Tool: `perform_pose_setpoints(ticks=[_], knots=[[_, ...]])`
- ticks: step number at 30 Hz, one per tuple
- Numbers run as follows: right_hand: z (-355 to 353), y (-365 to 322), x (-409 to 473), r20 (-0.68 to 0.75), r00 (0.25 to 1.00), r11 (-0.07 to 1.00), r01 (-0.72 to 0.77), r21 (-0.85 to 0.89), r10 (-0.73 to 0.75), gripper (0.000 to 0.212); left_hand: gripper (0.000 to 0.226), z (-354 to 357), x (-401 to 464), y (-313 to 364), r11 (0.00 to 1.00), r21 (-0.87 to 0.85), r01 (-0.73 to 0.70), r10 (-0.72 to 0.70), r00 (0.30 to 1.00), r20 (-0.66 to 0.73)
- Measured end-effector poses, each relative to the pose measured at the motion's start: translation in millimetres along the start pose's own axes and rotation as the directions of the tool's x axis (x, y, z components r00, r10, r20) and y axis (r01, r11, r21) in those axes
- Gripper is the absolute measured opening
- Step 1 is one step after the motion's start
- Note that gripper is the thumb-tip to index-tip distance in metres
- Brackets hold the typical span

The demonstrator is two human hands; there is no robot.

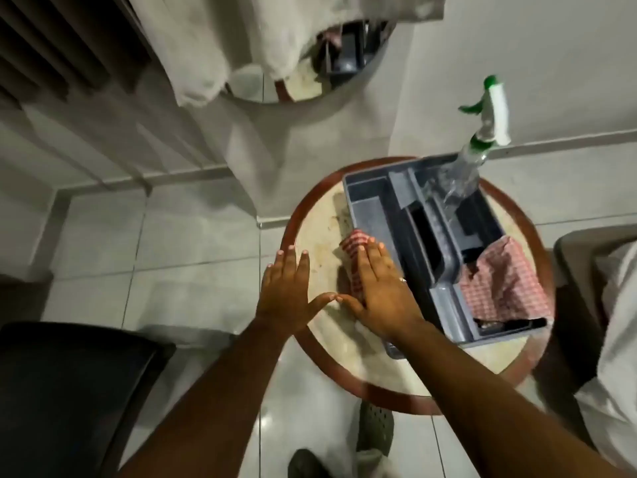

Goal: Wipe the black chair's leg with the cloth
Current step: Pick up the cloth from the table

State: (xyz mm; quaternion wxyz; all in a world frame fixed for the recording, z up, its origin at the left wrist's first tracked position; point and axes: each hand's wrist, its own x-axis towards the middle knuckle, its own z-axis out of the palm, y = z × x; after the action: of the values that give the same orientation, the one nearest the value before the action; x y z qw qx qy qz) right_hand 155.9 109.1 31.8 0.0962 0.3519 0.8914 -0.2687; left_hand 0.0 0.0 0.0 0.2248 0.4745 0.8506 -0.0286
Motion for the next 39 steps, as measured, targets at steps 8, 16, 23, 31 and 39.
perform_pose_setpoints(ticks=[8, 16, 23, 31, 39], knots=[[55, 22, 36, -0.024, 0.999, 0.987, 0.043, -0.152, -0.047, 0.106, 0.098, 116, 40, -7, 0.997, 0.006, -0.073, 0.073, 0.992, -0.106], [60, 22, 38, 0.000, 0.999, 0.989, -0.052, 0.142, 0.053, 0.094, 0.100, 139, 52, -13, 0.999, -0.006, -0.038, 0.037, 0.994, -0.102], [28, -3, 29, 0.056, 0.981, 0.956, -0.194, 0.222, 0.186, 0.058, 0.101, 98, 30, -45, 0.992, 0.033, -0.124, 0.123, 0.992, 0.021], [-29, -59, 25, -0.163, 0.984, 0.966, -0.034, 0.258, 0.078, 0.006, 0.101, 38, -40, -205, 0.948, 0.297, -0.111, 0.075, 0.989, 0.130], [128, -185, 38, -0.014, 0.940, 0.083, -0.015, 0.996, 0.342, 0.021, 0.109, 54, -95, -384, 0.925, 0.378, 0.027, -0.084, 0.987, 0.137]])
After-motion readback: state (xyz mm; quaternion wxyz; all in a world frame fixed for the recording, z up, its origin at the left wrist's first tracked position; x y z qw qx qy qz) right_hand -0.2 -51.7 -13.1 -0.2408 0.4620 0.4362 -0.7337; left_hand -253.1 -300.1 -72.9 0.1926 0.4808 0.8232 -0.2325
